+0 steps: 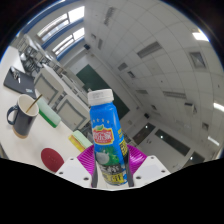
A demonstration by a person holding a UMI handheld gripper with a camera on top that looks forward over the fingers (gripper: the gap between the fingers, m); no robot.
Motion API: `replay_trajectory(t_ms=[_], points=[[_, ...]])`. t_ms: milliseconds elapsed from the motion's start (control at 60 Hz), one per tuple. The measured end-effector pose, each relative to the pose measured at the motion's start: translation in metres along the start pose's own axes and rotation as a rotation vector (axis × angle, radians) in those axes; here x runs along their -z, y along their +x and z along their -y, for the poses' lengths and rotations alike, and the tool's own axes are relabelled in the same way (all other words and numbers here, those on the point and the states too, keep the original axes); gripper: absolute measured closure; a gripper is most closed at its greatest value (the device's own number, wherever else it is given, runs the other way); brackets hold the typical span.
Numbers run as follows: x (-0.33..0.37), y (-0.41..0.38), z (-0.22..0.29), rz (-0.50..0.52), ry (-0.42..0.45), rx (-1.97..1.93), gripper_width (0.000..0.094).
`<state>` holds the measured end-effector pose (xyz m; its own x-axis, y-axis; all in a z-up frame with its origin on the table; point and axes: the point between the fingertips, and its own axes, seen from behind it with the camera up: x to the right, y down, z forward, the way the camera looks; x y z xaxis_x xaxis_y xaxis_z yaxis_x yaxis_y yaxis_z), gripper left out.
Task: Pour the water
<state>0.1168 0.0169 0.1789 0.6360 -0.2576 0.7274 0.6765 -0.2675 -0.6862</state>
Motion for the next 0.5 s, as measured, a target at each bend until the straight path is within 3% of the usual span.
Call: replay_trajectory(t_ms=[133, 233, 383, 417, 483, 500], points=[[0.011, 0.004, 0.069, -0.043, 0.129, 0.5, 0.0528], [0.006, -0.031, 0.109, -0.136, 0.214, 0.882, 0.0527], [0.009, -0.061, 0.135, -0.194, 0.295, 1.242, 0.0529], [-0.001, -0.05, 0.156, -0.145, 0.317, 1.313, 0.0529], [0.0, -0.055, 0.158, -0.158, 0.325, 1.369, 0.0529], [0.009, -0.072, 0.14, -0.214, 0.31, 1.358, 0.0531]])
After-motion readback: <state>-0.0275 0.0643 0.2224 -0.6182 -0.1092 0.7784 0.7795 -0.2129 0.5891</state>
